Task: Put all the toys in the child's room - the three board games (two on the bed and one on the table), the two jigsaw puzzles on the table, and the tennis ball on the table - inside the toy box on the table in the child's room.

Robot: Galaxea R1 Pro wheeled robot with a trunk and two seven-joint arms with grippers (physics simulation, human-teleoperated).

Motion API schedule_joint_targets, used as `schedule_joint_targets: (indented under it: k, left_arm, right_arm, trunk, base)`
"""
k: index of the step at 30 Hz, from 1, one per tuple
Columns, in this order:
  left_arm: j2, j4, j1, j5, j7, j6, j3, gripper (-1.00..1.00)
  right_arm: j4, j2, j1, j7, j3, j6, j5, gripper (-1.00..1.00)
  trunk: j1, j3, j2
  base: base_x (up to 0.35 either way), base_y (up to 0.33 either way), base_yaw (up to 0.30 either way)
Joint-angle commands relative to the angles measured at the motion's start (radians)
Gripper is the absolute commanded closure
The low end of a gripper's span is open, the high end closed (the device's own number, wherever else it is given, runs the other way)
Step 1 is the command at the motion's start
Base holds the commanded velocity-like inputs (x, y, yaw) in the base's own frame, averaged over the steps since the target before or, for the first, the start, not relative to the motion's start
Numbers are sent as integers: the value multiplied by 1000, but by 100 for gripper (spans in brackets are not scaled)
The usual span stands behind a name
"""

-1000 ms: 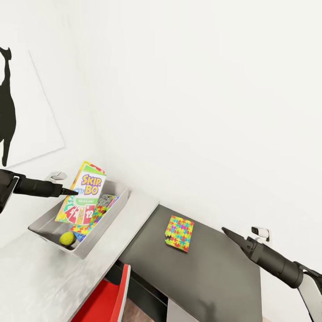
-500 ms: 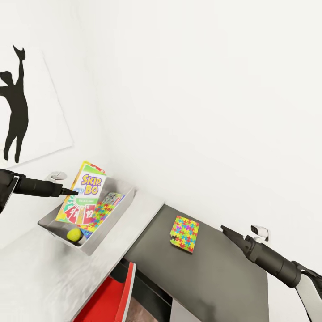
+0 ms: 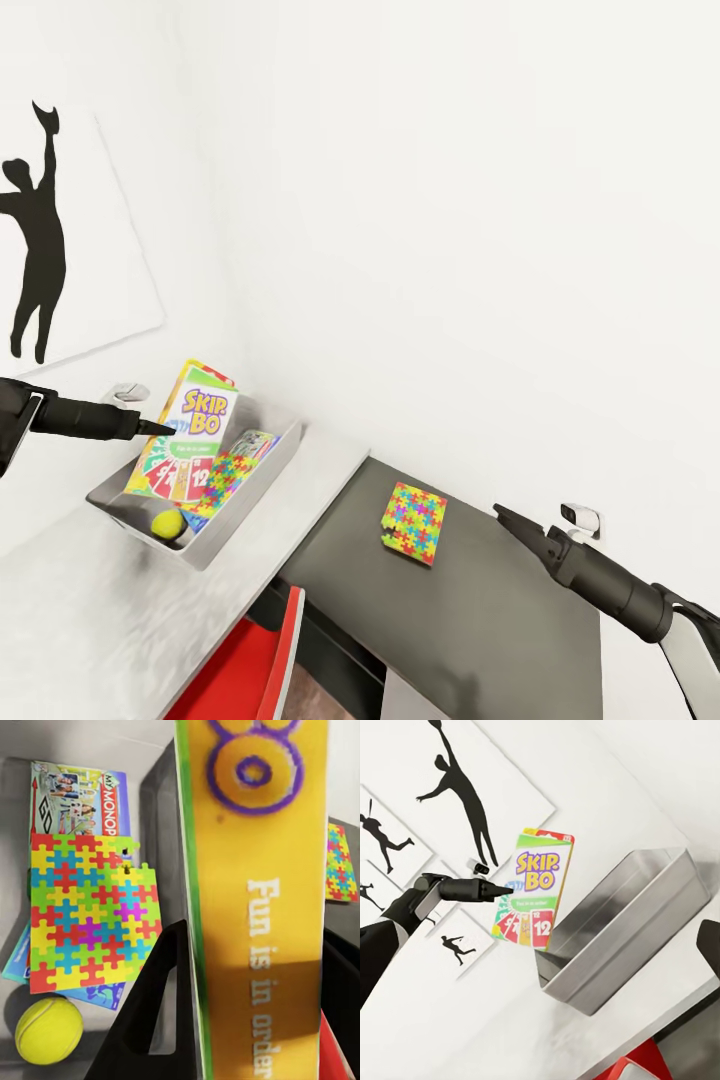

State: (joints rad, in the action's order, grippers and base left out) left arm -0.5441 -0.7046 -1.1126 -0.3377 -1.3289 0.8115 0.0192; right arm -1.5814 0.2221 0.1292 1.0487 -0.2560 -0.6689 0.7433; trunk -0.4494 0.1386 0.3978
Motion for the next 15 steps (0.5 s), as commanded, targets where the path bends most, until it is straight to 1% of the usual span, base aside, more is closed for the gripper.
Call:
schedule_joint_targets:
  k: [1,5,11,15]
  left_arm:
    - [1,-1,-1,-9,-9,11,2,100]
    - [6,-1,-1,-9,-8,13,3,100]
    - [16,-1,-1,-10,1,21,-1,100]
    - [34,-1,-2,-10,8,24,-4,100]
  right_arm:
    - [0,1,0,1,0,-7,5,-100]
    - [0,1,0,3,0,-6,5,-100]
    - [0,1,0,-3,2,-6,5,-100]
    - [0,1,0,-5,3,-6,5,-100]
  trunk:
    - [-1,2,2]
    - [-1,3,2]
    - [-1,11,2]
    - [-1,17,2]
  base:
    - [0,0,0]
    - [0,0,0]
    - [0,0,0]
    - [0,0,0]
